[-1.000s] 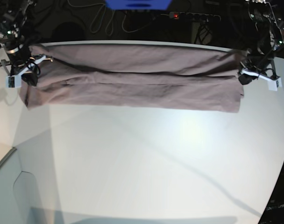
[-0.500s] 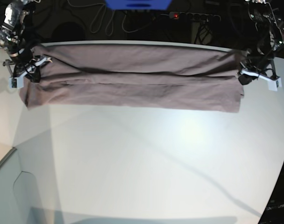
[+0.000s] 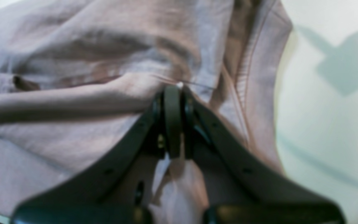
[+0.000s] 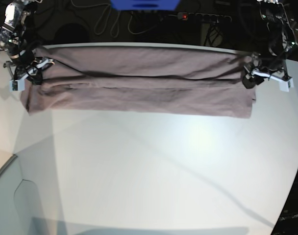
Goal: Layout the t-shirt on the table in an organized manner, then fold the t-shirt properly
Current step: 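Hold the strip ends with both grippers and smooth the strip flat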
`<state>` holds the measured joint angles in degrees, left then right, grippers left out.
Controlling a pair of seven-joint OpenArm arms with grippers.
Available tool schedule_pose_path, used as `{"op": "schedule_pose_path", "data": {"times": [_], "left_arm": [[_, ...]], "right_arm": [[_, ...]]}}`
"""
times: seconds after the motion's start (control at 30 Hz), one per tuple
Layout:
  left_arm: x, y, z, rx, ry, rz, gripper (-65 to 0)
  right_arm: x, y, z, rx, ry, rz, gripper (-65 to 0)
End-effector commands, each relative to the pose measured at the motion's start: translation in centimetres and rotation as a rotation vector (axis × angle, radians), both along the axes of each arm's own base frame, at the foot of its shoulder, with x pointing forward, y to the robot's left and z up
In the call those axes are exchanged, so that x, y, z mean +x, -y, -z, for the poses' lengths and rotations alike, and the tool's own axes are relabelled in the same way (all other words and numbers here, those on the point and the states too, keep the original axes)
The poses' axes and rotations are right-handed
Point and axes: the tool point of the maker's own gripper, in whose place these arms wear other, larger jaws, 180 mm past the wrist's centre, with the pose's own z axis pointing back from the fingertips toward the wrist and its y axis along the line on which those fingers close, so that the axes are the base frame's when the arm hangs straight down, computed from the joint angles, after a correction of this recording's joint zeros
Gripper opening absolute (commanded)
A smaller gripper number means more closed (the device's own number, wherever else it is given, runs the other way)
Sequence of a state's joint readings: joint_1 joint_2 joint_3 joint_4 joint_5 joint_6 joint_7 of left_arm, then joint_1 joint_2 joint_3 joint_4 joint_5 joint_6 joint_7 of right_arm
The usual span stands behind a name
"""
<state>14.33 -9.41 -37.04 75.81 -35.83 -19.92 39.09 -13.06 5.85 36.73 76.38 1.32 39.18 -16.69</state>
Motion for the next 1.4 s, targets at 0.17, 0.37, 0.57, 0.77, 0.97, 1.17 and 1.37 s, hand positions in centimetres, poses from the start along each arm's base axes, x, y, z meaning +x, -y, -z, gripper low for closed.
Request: {"op": "schedule_pose_path", "data": {"times": [0.17,0.37,0.57,0.77,0.97,1.17,1.37], "left_arm": [[1.0,-0.4,-0.2,-0.010,0.031,-0.009,-22.8],[1.0,-0.3,-0.2,-0.011,0.030,-0.005,-28.9],[1.7,-0.3,-0.5,-0.014,0.043,-0.007,-47.7],[1.8,-0.3,-0.5,-0.014,0.045,-0.007,-57.4],[1.9,-0.3,-0.6,-0.013,0.048,-0.006,-64.7],[2.0,-0.5,-0.9,-0.008,0.057,-0.008,-64.9],[2.1,-0.5,-1.0,-0.011,0.061,-0.011,-64.9]], "right_arm": [[0.6,0.4,-1.0,-0.010,0.039,-0.012,-65.0],[0.6,0.4,-1.0,-0.010,0.039,-0.012,-65.0],[0.5,0.4,-1.0,-0.010,0.037,-0.012,-65.0],[0.5,0.4,-1.0,-0.010,0.037,-0.012,-65.0],[0.4,0.4,-1.0,-0.010,0.036,-0.012,-65.0],[0.4,0.4,-1.0,-0.008,0.036,-0.011,-65.0],[0.4,0.4,-0.9,-0.008,0.034,-0.011,-65.0]]}}
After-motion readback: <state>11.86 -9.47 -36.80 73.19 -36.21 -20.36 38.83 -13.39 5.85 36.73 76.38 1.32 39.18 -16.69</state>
